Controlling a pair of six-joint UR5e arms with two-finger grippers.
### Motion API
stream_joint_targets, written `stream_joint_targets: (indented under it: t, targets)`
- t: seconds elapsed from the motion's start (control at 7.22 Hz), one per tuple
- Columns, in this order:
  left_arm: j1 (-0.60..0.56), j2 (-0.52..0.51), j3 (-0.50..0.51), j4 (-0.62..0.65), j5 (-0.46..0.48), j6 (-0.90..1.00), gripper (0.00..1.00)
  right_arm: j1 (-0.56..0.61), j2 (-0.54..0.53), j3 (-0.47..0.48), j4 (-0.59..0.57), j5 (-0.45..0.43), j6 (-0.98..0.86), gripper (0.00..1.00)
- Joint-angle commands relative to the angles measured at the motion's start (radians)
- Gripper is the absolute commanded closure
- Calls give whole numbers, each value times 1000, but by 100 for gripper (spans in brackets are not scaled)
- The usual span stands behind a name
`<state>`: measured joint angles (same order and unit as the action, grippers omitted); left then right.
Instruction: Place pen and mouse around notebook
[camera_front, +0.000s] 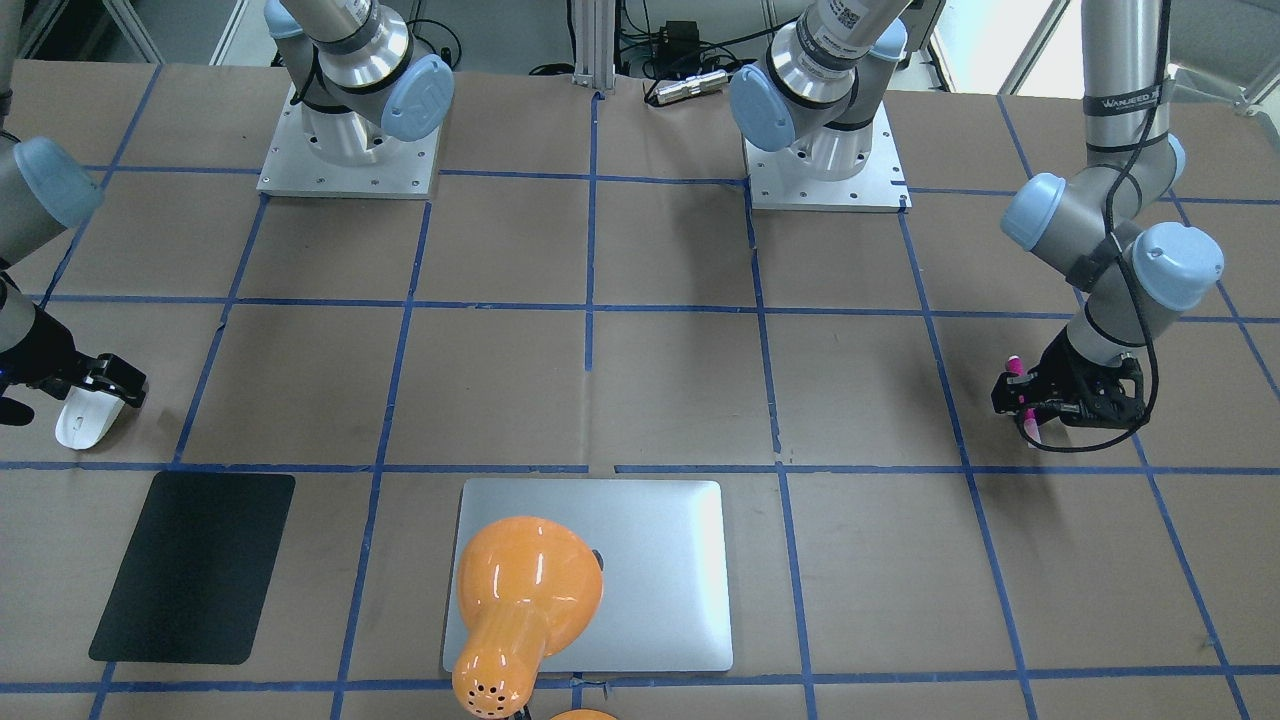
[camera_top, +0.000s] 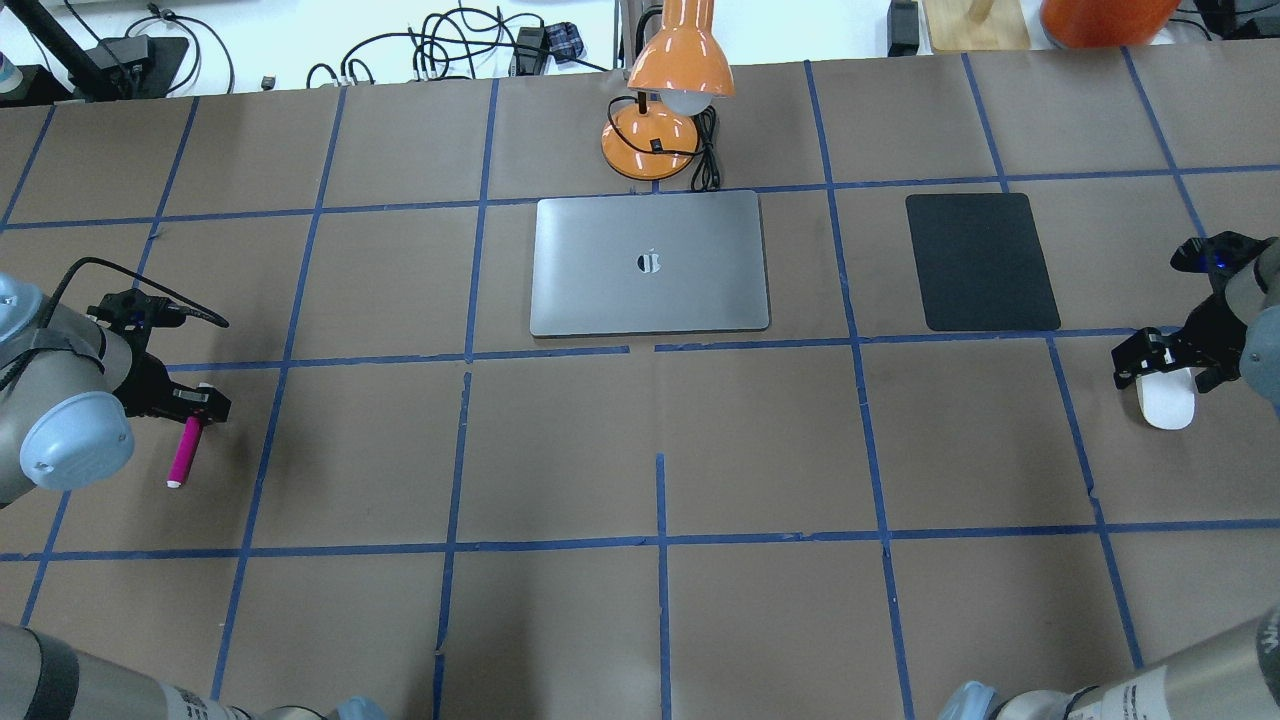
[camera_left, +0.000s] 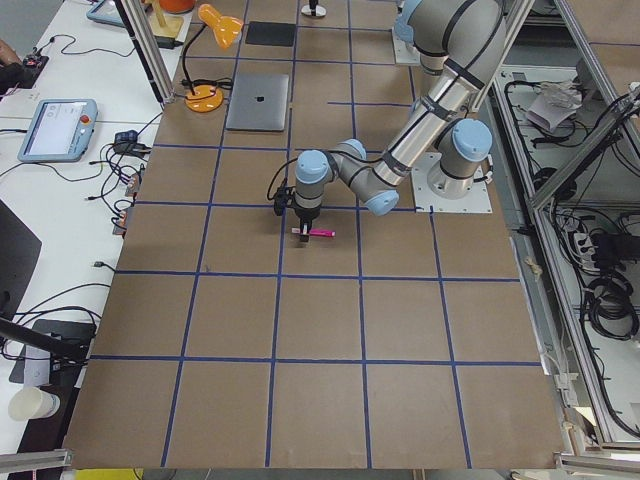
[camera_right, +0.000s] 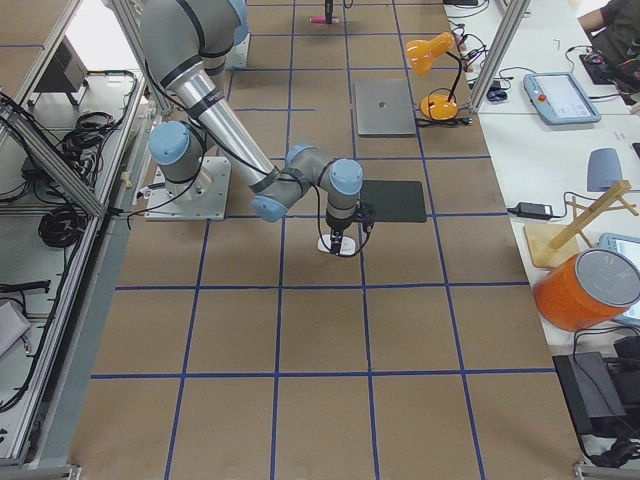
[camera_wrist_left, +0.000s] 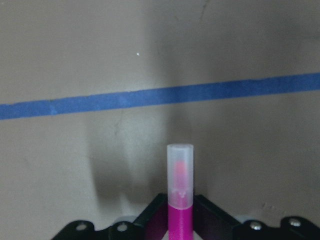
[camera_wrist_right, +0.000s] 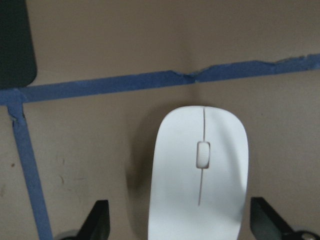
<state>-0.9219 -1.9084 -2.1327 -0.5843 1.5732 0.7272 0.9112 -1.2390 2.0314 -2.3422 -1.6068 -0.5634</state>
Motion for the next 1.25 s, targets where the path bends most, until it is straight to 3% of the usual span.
stream_joint_targets:
  t: [0.0,0.14,0.42,0.55,0.83,0.97,1.11]
  targets:
    - [-14,23,16,-11,-5,-67,100,0,0,-2,4,-15,-7,24]
    - [-30,44,37,-67,-12,-224,100,0,4,0,3,-15,-22,43]
    - [-159,90,94,-206,-12,-551,100,8,-16,-22,23,-13,-21,54]
    - [-243,115,108,-238,-12,-774,100,26,-36,-57,33,-8,-21,65]
    - [-403,144,108,-239,-12,-1161,100,178,-66,-233,240,-2,58,67]
    - [-485,144,109,-239,-15,-1386,100,269,-24,-331,307,43,139,67]
    - [-586,137,112,-223,-15,-1592,100,335,90,-421,319,91,210,67]
